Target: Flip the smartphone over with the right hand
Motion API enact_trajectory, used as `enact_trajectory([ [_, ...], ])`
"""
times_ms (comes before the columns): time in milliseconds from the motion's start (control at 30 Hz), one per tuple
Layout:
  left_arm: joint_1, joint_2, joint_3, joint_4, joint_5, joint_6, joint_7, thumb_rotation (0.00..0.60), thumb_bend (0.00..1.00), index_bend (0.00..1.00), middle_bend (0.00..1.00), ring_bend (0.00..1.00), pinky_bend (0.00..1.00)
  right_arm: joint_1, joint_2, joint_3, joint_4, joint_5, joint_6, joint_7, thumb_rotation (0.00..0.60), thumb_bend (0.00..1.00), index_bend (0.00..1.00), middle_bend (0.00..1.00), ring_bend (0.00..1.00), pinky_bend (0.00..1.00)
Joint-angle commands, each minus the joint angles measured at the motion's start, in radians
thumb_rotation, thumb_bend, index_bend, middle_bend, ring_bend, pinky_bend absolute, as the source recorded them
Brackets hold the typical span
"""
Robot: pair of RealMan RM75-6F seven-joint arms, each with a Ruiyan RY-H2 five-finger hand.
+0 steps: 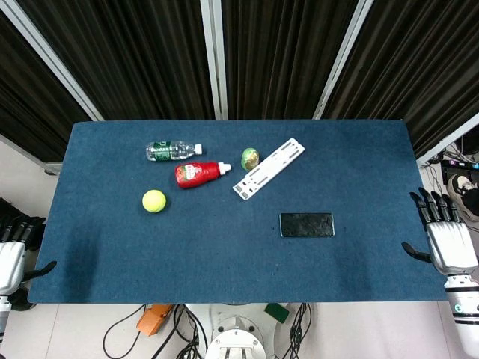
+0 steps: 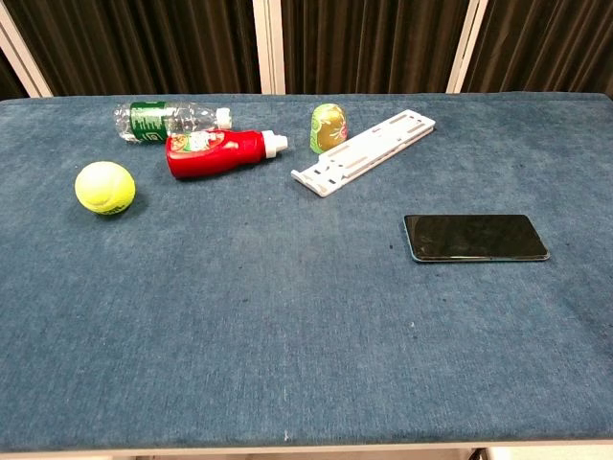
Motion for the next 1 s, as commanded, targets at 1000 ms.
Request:
enact_trajectory([
  [1000, -0.002, -0.003, -0.005, 0.014, -0.006, 0.002, -0.016, 0.6, 0.03, 0.17, 0.16, 0.11, 0.0, 0.292, -0.491, 0.04, 0.269, 0.146, -0.36, -0.273, 0.6, 0.27, 0.3, 0.1, 0.0, 0.06],
])
